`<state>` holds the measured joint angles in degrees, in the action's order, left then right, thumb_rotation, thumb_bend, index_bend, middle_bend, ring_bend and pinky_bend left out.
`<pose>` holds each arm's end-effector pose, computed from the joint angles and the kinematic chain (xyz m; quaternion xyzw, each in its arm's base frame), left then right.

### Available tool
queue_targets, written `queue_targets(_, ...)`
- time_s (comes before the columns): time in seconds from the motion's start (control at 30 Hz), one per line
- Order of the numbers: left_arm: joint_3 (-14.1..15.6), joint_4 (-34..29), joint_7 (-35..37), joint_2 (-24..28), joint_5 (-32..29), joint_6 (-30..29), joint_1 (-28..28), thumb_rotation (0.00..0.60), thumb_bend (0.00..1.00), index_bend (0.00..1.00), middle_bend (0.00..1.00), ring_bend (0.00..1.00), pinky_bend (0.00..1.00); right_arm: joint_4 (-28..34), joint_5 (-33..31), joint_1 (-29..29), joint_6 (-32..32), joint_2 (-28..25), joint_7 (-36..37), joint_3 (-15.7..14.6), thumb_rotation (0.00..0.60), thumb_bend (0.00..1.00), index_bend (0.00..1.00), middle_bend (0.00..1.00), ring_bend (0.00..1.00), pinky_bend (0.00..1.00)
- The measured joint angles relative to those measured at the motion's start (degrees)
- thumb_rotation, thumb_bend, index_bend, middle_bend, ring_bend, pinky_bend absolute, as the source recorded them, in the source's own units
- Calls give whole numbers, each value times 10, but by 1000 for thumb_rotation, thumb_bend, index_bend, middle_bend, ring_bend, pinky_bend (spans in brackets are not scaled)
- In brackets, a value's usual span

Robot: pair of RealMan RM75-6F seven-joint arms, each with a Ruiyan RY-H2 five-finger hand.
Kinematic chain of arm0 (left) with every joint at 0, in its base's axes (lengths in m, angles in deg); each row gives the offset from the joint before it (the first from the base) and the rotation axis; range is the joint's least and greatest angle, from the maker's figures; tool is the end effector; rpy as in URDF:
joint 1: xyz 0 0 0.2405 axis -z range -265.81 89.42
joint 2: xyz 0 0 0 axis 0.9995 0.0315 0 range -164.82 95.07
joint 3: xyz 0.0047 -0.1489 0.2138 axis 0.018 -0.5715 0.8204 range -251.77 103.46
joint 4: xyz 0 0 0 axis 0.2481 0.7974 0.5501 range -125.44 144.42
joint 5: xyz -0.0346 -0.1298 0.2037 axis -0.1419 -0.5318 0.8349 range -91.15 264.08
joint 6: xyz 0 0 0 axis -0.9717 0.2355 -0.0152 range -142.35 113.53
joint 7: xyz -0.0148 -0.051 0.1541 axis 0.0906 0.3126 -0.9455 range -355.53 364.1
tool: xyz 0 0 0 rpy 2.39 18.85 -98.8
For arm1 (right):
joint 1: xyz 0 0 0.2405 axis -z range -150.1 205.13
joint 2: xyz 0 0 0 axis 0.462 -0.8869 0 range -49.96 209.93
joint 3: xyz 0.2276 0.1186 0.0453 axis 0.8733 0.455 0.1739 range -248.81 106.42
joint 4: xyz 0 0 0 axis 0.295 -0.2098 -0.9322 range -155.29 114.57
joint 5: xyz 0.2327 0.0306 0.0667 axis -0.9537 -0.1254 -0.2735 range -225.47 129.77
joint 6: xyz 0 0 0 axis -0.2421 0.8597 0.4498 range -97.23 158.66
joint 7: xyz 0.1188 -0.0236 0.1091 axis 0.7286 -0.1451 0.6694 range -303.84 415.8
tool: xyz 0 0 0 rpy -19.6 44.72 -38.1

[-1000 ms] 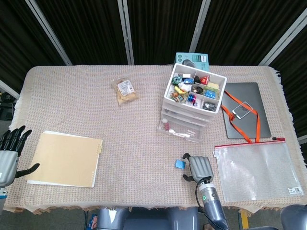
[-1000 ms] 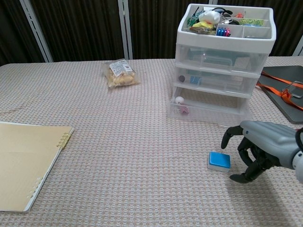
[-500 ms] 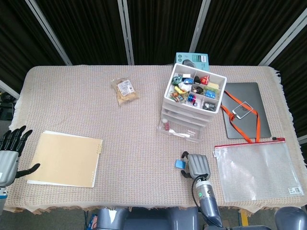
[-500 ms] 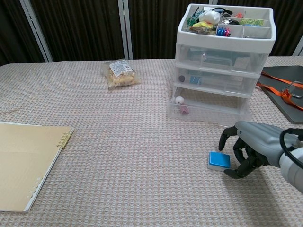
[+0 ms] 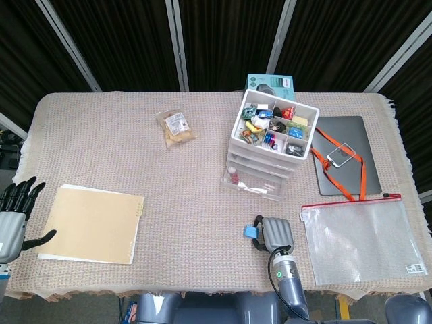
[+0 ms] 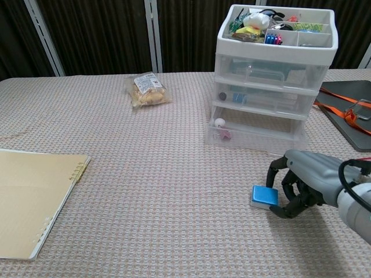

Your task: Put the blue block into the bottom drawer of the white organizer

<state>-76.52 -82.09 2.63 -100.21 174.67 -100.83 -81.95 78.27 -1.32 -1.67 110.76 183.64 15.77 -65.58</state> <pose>-0.3175 0.2087 0.1238 -0.6111 -0.3611 -0.4016 0.5787 -0.1527 -0.2501 -0.1023 0.6290 -0.5275 0.2948 0.4891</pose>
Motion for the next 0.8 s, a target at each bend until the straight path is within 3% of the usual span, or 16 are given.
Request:
queue_targets(0.33,0,3,0,-1,3,-3,0,600,142,82,0,0,0,37,47,6,18,-25,12,21,600,306,598,774,798,714)
queue_targets(0.6,0,3,1,-1,4,-2,0,600,142,83,0,0,0,51,42,-7,22,-57,12,95,600,305,603,774,798,714)
queue_targets(0.8,1,4,3,-1,5,-2,1,600,144,83,0,0,0,14,19,-25,9,-67,21,149,600,306,598,773,798,714)
